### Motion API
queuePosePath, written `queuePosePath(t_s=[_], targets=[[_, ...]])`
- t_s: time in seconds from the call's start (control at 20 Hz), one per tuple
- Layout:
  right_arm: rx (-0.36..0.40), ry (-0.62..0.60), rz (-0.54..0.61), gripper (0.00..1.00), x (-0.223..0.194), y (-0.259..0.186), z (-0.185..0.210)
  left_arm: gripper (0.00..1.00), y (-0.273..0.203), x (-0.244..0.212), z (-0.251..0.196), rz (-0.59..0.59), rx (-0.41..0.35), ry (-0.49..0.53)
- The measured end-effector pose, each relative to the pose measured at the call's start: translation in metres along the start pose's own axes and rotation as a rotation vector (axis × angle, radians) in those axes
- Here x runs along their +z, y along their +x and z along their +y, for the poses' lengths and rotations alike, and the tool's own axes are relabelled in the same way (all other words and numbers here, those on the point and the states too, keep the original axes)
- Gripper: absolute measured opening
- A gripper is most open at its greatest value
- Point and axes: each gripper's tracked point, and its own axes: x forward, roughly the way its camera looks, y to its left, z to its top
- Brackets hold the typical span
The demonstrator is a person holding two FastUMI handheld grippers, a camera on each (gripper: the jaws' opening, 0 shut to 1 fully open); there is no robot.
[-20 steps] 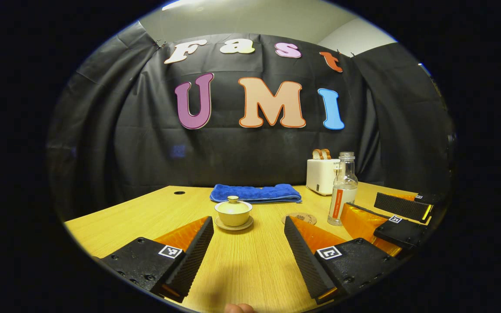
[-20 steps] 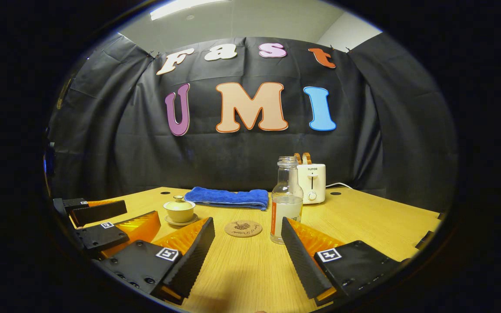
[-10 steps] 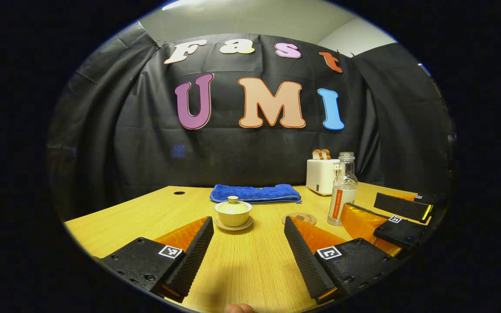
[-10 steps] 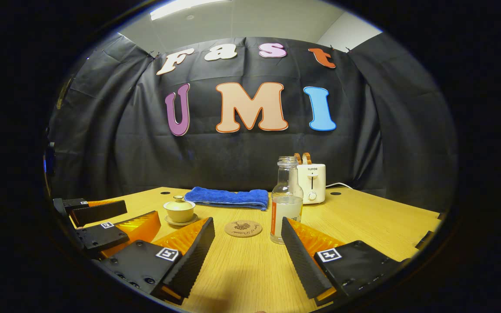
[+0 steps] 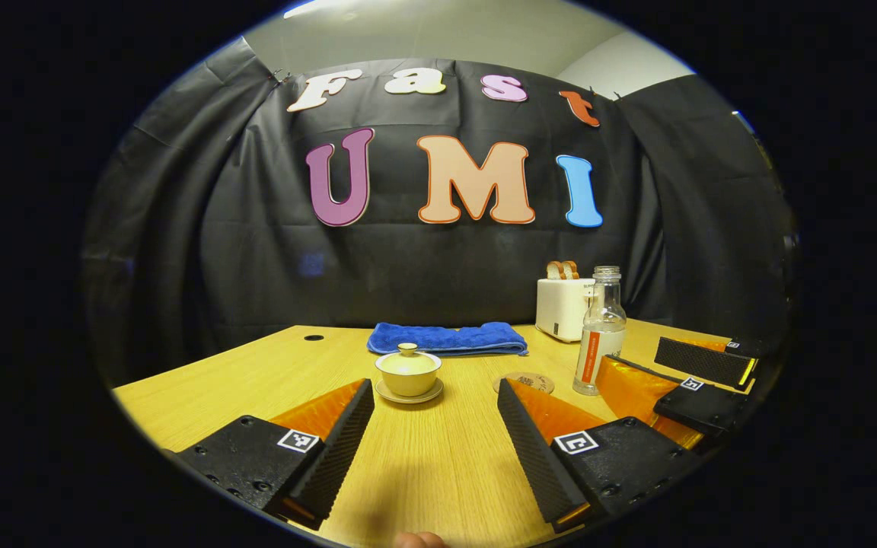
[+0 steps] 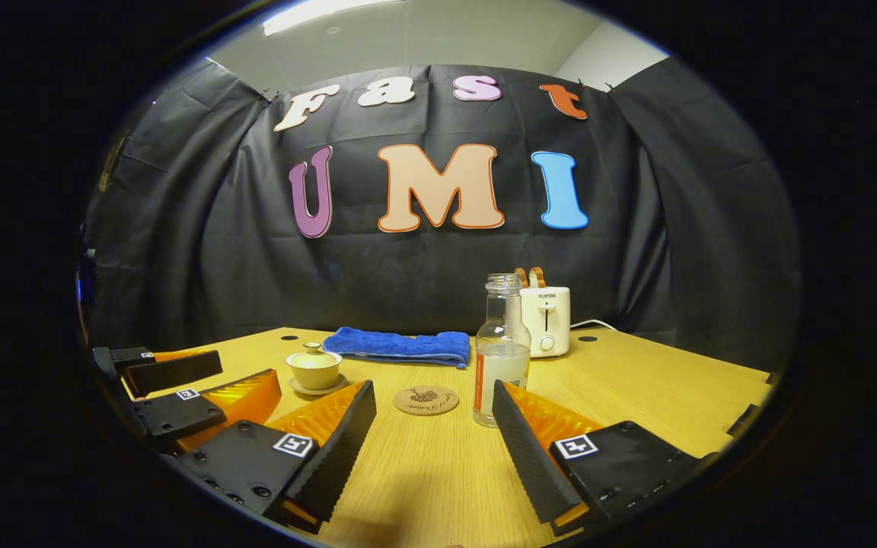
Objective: Open the teacup lid with one hand, grasp the water bottle and pour water into the teacup with the other hand; after pouring, place the water bottle on the coaster and then close the teacup lid.
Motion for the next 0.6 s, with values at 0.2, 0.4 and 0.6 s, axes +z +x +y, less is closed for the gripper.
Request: queuePosePath(t_s=[0.2, 0.4, 0.6], targets=[[0.000, 0.000, 0.000, 0.98, 0.000, 0.000, 0.000, 0.95, 0.009, 0.002, 0.000, -0.014, -0.010, 0.007], [-0.018, -0.002, 0.001, 1.00, 0.000, 0.005, -0.014, 0.95, 0.046, 0.000, 0.006, -0.013, -0.004, 0.007], [-0.091, -0.004, -0.001, 0.98, 0.001, 0.018, -0.053, 0.95, 0.105, -0.003, 0.027, -0.002, 0.043, 0.009]])
